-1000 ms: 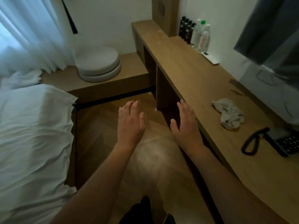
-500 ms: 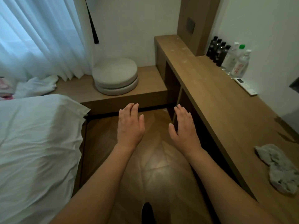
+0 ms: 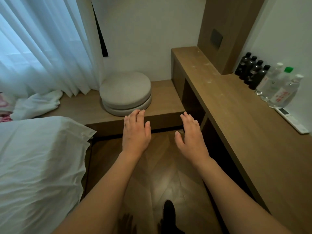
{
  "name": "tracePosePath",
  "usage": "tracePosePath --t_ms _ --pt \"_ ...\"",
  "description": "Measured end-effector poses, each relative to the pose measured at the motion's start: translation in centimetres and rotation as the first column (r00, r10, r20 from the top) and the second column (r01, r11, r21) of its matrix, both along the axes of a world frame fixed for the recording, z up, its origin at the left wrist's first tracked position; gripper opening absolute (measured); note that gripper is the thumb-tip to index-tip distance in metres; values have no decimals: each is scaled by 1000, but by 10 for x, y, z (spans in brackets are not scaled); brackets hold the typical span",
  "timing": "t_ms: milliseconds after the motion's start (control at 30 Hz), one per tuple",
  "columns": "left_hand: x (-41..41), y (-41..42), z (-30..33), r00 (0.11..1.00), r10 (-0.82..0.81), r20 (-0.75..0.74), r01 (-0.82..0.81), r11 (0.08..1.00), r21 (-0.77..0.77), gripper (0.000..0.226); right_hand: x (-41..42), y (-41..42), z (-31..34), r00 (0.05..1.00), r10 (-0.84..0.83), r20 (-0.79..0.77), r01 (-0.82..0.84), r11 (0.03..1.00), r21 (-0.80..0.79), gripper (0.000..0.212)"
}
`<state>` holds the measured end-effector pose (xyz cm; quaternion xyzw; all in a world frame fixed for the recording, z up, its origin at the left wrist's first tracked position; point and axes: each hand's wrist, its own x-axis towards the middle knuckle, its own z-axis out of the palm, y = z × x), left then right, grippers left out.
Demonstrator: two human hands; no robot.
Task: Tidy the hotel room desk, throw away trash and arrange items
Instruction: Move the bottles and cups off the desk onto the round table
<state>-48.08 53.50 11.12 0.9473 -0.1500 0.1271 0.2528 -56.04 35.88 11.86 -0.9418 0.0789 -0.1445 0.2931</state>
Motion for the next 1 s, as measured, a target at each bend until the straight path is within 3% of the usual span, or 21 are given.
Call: tracePosePath --t_ms 433,1000 --pt "205 -29 11 1000 29 -6 -29 999 25 44 208 -33 7 1000 19 -4 -19 1000 9 62" --pt "507 -84 -8 987 -158 -39 157 987 -22 45 465 -70 -1 978 -193 -84 193 981 -9 63"
